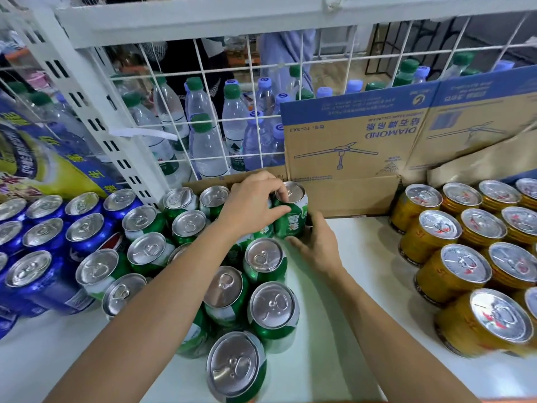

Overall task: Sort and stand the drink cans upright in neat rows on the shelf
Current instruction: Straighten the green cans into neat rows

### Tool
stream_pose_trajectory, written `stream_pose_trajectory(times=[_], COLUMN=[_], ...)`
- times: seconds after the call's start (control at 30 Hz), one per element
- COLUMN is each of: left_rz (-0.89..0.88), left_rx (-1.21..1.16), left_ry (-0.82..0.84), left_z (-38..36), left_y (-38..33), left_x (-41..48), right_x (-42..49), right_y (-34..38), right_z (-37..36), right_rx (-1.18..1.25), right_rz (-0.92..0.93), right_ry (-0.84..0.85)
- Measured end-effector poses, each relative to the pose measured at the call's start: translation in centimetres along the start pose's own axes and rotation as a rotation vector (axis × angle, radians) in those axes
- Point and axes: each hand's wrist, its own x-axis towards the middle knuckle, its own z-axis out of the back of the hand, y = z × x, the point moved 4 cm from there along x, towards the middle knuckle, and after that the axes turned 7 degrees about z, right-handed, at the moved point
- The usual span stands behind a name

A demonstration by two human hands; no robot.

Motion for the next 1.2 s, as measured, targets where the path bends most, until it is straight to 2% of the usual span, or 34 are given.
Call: stream_pose_trajectory(times=[0.3,0.37,0.43,0.5,0.53,0.63,0.67,0.73,0.9,1.03,1.2], left_rz=[0.016,0.016,-0.004,-0.046,-0.066,-0.1,-0.105,-0.085,-0.146,-0.138,-0.055], left_rx=[0.05,0.139,0.266,0.304,0.297,0.363,0.407,0.458,0.473,0.364,0.328], left_ry=[-0.04,0.018,0.101,0.262,0.394,0.756,0.797,0.789,0.658,0.503,0.378], left_z=[0.4,1.0,2.4,4.2,5.0,5.6,5.3,4.4,3.5,2.9,1.9], left_y=[-0.5,-0.9,-1.9,-3.4,-4.1,-5.2,-5.1,-4.7,-4.7,-5.3,-4.6], left_x=[-0.1,-0.3,-1.1,-2.3,-3.3,-6.0,-6.4,-6.5,-5.6,-5.1,-5.0], right_x=[0.2,0.0,-1.3,-3.1,-3.9,-6.1,-6.7,-6.9,-6.2,-6.5,-6.5], right_y=[0.4,0.9,2.0,3.4,3.9,5.0,5.1,4.7,4.2,3.3,2.2], right_z=[0.1,0.4,1.5,3.1,3.3,2.1,1.6,0.8,0.6,1.7,2.1], right_rx=[0.031,0.028,-0.069,-0.013,0.066,0.225,0.234,0.232,0.279,0.352,0.12], right_rz=[-0.044,-0.044,0.03,0.104,0.115,0.078,0.09,0.111,0.016,-0.06,-0.019], right_ry=[0.001,0.011,-0.071,-0.116,-0.024,0.508,0.614,0.656,0.548,0.271,0.028])
